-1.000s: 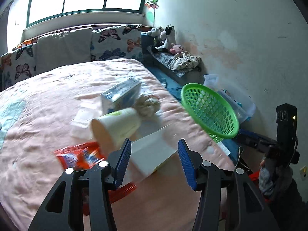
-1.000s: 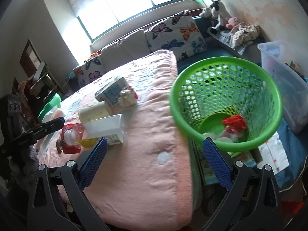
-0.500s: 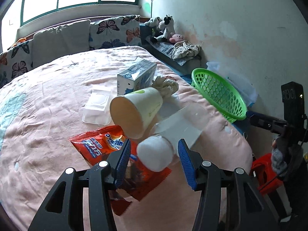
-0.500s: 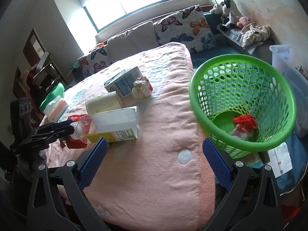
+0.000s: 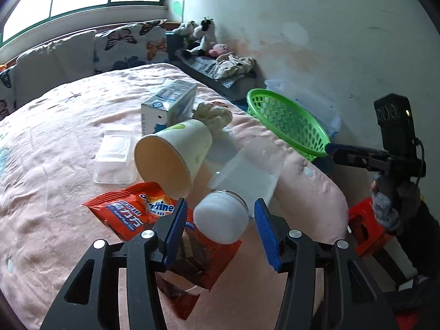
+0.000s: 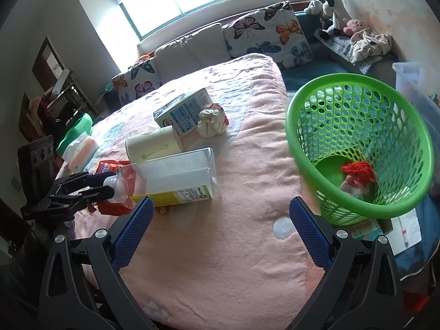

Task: Collect trash
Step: 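Grasp the white plastic cup on the bed with the left tool, then grasp the crumpled white paper with the right tool while the left holds the cup, then open the right tool over the green basket to drop the paper, then open the left tool over the green basket to drop the white cup, then grasp the red snack bag on the bed with the left tool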

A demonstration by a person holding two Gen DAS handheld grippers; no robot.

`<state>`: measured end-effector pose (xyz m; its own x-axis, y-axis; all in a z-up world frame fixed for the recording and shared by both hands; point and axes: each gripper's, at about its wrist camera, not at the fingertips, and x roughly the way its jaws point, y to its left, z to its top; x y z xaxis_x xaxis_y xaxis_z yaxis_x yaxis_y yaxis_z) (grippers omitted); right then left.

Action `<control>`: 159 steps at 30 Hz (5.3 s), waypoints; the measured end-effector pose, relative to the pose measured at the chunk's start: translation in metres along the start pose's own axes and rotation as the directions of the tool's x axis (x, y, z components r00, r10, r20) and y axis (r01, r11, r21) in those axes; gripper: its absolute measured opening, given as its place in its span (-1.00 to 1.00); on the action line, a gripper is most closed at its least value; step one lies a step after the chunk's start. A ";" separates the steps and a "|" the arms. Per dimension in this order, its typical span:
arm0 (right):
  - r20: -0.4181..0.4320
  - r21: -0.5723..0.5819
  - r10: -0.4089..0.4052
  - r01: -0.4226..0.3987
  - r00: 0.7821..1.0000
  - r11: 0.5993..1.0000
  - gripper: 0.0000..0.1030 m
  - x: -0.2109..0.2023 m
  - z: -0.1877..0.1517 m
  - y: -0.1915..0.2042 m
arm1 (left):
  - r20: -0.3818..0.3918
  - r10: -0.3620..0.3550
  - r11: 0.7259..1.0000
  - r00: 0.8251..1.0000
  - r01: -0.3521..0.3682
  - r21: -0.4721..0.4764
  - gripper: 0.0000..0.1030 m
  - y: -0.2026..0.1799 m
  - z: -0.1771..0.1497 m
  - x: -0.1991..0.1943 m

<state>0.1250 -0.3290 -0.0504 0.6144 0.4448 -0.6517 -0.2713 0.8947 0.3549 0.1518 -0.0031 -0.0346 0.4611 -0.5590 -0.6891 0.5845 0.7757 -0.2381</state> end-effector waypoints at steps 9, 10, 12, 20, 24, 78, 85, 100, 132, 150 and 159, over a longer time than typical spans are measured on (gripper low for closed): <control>-0.013 0.003 -0.011 0.011 1.000 1.000 0.90 0.006 0.000 0.004 | -0.007 -0.036 0.999 0.999 0.036 0.021 -0.04 0.004 0.000 0.007; -0.013 0.002 -0.011 0.011 1.000 1.000 0.90 0.006 0.000 0.005 | -0.007 -0.042 0.999 0.999 0.042 0.022 0.02 0.004 -0.001 0.007; -0.016 0.001 -0.012 0.012 1.000 1.000 0.90 0.007 0.000 0.005 | -0.005 -0.035 0.999 0.999 0.035 0.039 0.07 0.002 -0.001 0.008; -0.020 -0.002 -0.009 0.009 1.000 1.000 0.90 0.011 0.001 0.006 | -0.003 -0.019 0.999 1.000 0.019 0.044 -0.19 -0.001 -0.002 0.015; -0.010 -0.010 -0.008 0.008 1.000 1.000 0.90 0.009 0.004 0.005 | 0.027 0.020 0.999 0.999 -0.021 0.040 -0.20 -0.010 0.001 0.009; 0.006 -0.002 -0.067 0.067 0.998 0.998 -0.17 0.045 0.066 -0.058 | 0.152 0.130 0.991 0.980 -0.133 0.010 -0.20 -0.066 0.088 -0.019; -0.007 0.082 -0.199 0.199 0.980 0.977 -0.13 0.016 0.052 -0.119 | 0.170 0.119 0.991 0.978 -0.126 0.031 -0.20 -0.087 0.120 -0.006; 0.023 0.166 -0.282 0.274 0.959 0.947 0.43 -0.011 0.033 -0.174 | 0.158 0.087 0.992 0.984 -0.100 0.080 -0.20 -0.136 0.187 0.060; 0.097 0.234 -0.247 0.220 0.964 0.947 0.51 -0.066 -0.025 -0.172 | -0.058 0.167 0.978 0.984 -0.158 0.139 0.02 -0.185 0.173 0.199; 0.121 0.098 -0.154 0.142 0.981 0.985 0.59 -0.063 -0.019 -0.074 | 0.149 0.304 0.952 0.941 -0.304 -0.018 0.06 -0.127 0.100 0.028; 0.093 0.002 -0.079 0.080 0.992 0.997 0.62 -0.035 -0.005 -0.026 | 0.159 0.471 0.877 0.868 -0.441 -0.190 0.09 -0.059 0.053 -0.031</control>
<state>0.1067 -0.3674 -0.0404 0.7003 0.3665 -0.6125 -0.2197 0.9271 0.3036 0.1383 -0.0471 0.0371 0.7816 -0.1662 -0.6012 0.1825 0.9826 -0.0344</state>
